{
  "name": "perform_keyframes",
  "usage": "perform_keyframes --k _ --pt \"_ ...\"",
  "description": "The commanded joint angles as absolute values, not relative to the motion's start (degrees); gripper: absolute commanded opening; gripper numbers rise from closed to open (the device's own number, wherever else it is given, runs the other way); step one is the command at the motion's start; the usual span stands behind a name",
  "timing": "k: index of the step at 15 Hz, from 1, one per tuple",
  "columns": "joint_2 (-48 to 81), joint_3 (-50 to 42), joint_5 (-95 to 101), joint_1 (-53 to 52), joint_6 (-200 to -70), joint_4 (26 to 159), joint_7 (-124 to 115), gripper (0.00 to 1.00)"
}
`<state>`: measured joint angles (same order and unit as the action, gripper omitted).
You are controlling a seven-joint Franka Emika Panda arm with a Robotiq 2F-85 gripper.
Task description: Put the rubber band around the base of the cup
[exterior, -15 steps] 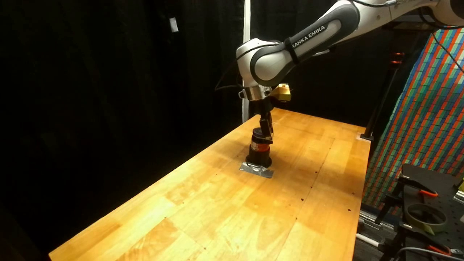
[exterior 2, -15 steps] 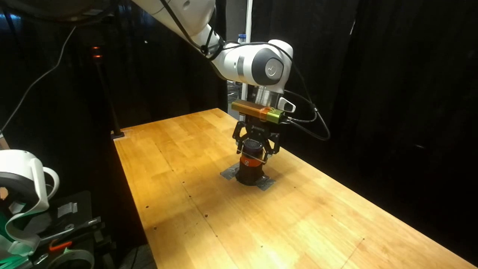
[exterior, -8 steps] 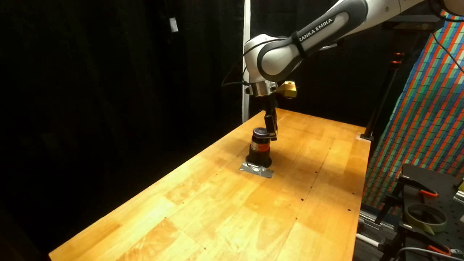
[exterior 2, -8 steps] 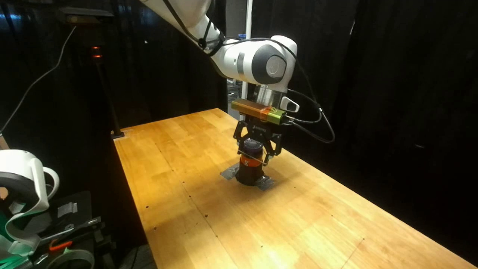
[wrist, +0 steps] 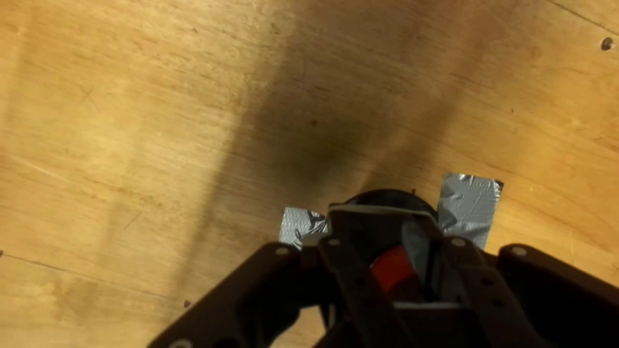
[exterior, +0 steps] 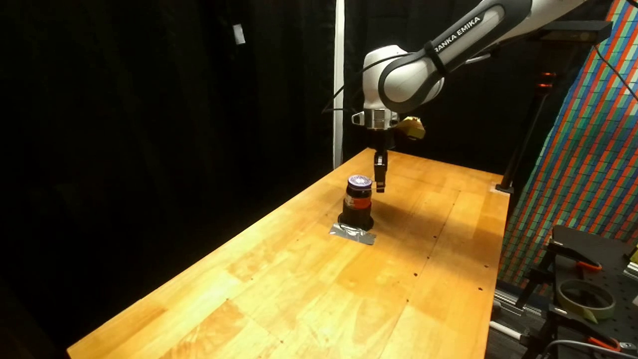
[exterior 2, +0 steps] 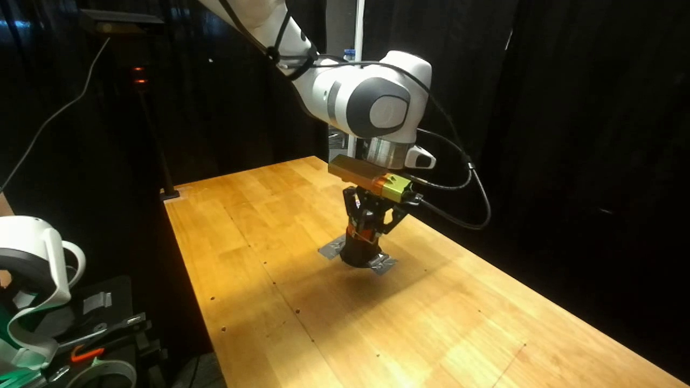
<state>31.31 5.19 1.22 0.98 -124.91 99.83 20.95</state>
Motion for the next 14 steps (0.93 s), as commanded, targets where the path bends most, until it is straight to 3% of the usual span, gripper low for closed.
perform_keyframes --k 1,4,8,14 --pt "25.3 7.1 -2.4 4.4 -138.3 111.0 26.6 0.06" --pt "23.1 9.1 -5.7 6.9 -149.6 117.1 30.9 0.02" --pt "20.5 14.8 -12.7 12.6 -158.9 124.2 40.0 0.07" --pt "19.5 33.1 -33.1 28.0 -168.7 129.7 64.3 0.07"
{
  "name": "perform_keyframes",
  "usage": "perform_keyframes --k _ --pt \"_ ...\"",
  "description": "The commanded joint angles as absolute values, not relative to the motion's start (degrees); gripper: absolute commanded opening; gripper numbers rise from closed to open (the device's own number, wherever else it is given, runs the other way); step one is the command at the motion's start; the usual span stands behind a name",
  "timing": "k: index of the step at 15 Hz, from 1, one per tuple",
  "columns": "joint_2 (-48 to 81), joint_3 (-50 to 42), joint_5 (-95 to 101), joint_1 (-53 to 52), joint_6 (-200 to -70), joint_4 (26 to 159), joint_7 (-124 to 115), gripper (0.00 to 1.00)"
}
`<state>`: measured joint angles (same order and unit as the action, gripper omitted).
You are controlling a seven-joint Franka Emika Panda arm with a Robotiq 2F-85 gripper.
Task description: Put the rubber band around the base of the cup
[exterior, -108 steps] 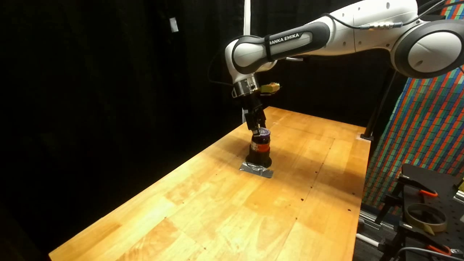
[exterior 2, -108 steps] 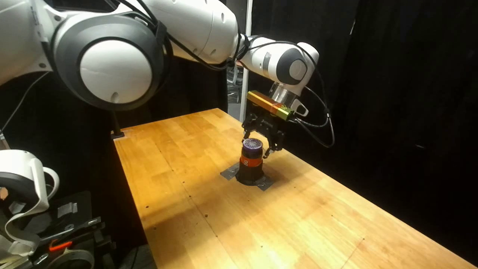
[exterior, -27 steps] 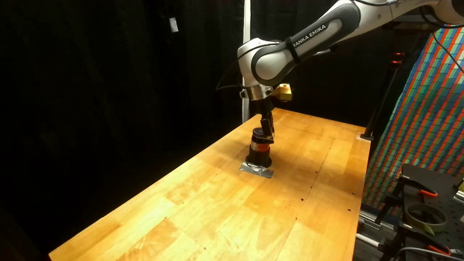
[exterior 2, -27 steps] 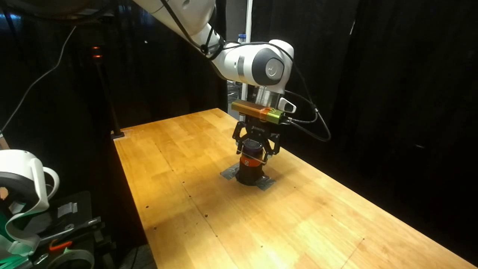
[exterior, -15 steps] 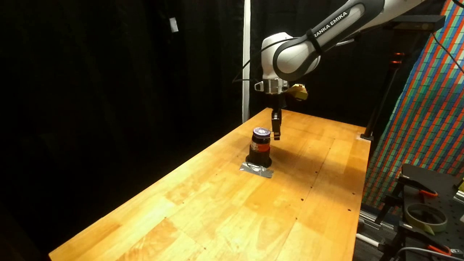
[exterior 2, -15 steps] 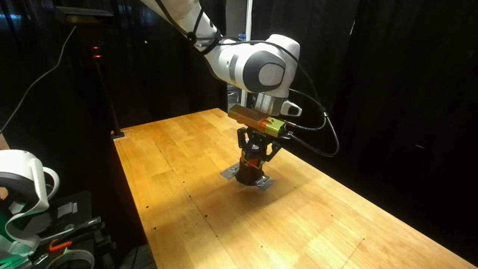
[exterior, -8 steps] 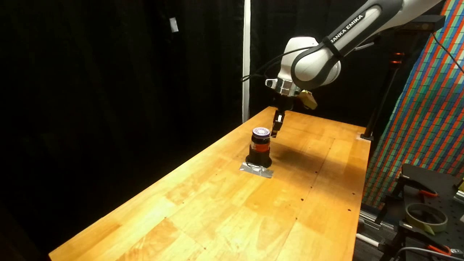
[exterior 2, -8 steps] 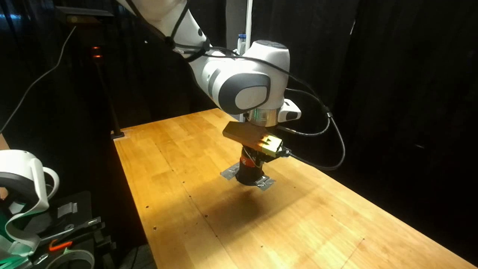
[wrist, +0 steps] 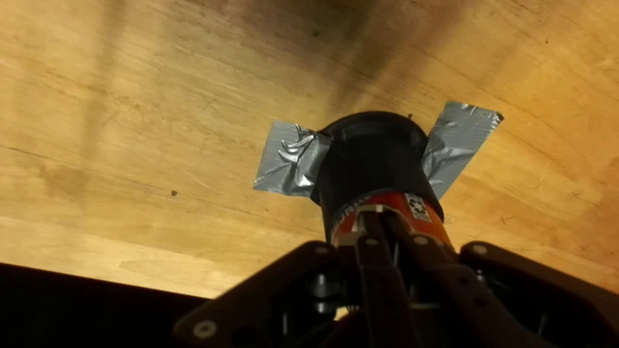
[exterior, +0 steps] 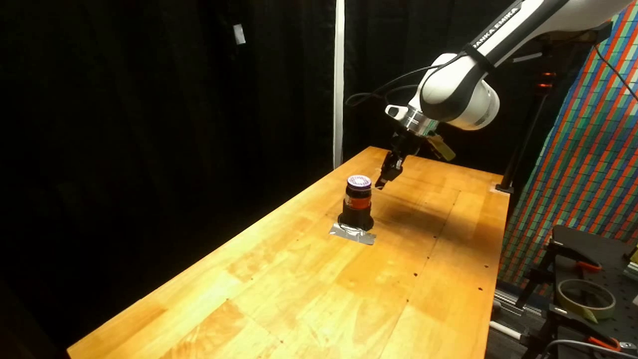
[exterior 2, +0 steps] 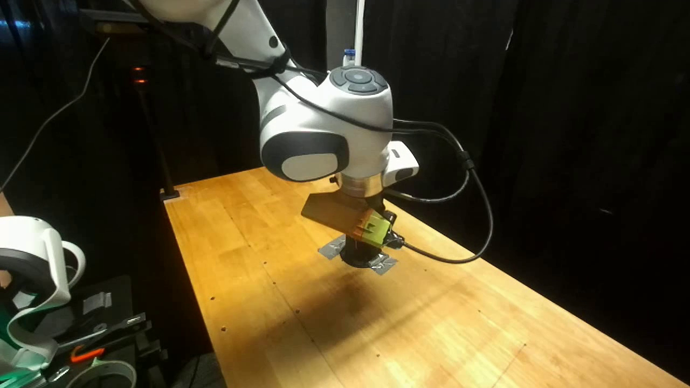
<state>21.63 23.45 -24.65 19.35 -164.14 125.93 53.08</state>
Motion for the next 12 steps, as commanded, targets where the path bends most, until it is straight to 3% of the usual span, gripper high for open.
perform_keyframes --k 1,6,11,12 --pt "20.2 36.9 -36.6 31.3 -169.9 129.6 68.7 0.06" --pt "24.8 55.4 -52.3 47.7 -174.5 128.3 89.5 0.08" --pt "25.1 63.6 -58.0 57.6 -171.2 130.0 97.6 0.09" --pt "22.8 62.1 -57.0 57.3 -168.5 131.2 94.0 0.32"
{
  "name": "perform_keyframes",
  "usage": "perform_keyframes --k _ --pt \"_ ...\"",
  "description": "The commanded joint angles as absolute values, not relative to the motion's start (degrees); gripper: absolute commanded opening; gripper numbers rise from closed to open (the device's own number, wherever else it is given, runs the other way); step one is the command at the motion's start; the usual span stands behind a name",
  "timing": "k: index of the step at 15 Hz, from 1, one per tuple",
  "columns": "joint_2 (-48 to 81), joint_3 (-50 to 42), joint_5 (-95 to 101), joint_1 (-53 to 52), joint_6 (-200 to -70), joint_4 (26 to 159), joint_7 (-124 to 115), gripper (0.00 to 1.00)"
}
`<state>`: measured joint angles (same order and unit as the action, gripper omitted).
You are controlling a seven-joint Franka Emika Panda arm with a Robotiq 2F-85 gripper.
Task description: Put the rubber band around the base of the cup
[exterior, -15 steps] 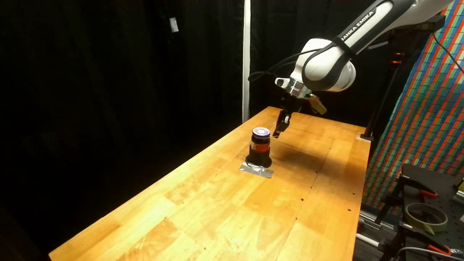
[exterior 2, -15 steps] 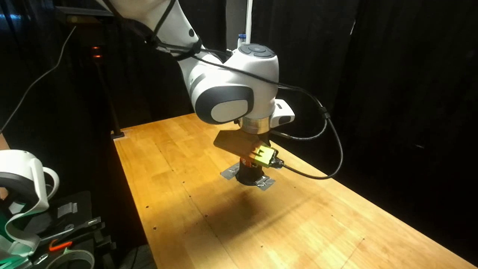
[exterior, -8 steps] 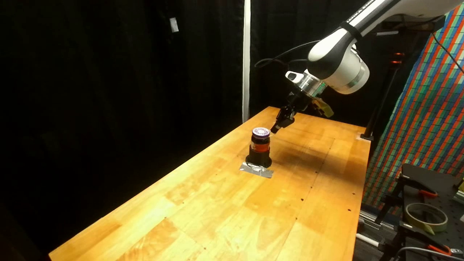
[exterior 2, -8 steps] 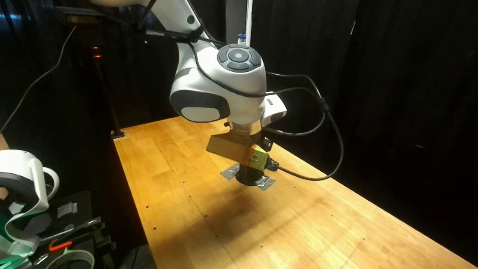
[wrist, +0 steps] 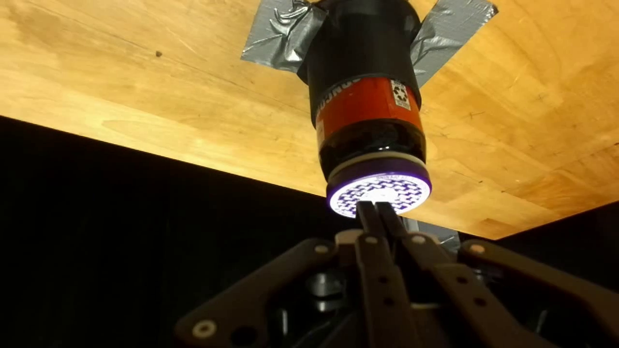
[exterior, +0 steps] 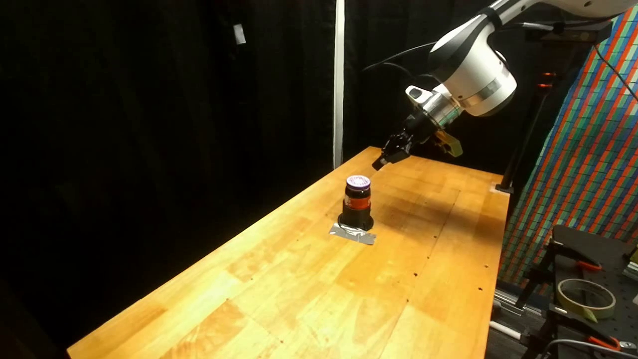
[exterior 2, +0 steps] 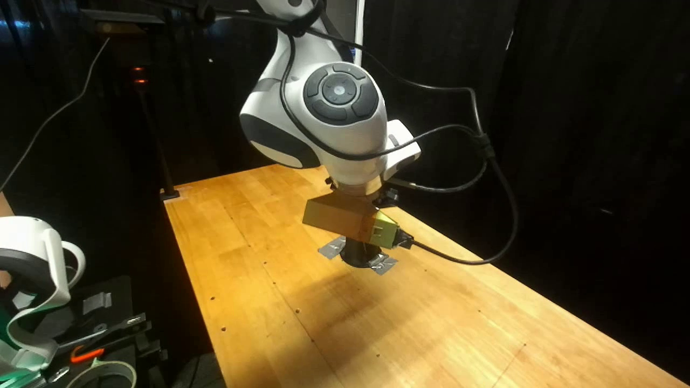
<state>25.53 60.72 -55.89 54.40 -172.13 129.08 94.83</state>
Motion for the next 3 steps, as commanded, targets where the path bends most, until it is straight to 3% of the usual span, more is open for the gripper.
perform_keyframes --k 1,3 --pt "20.9 60.9 -55.7 57.2 -166.5 132.2 91.8 0.33" --pt "18.5 59.9 -55.1 57.4 -164.3 133.5 88.9 0.48"
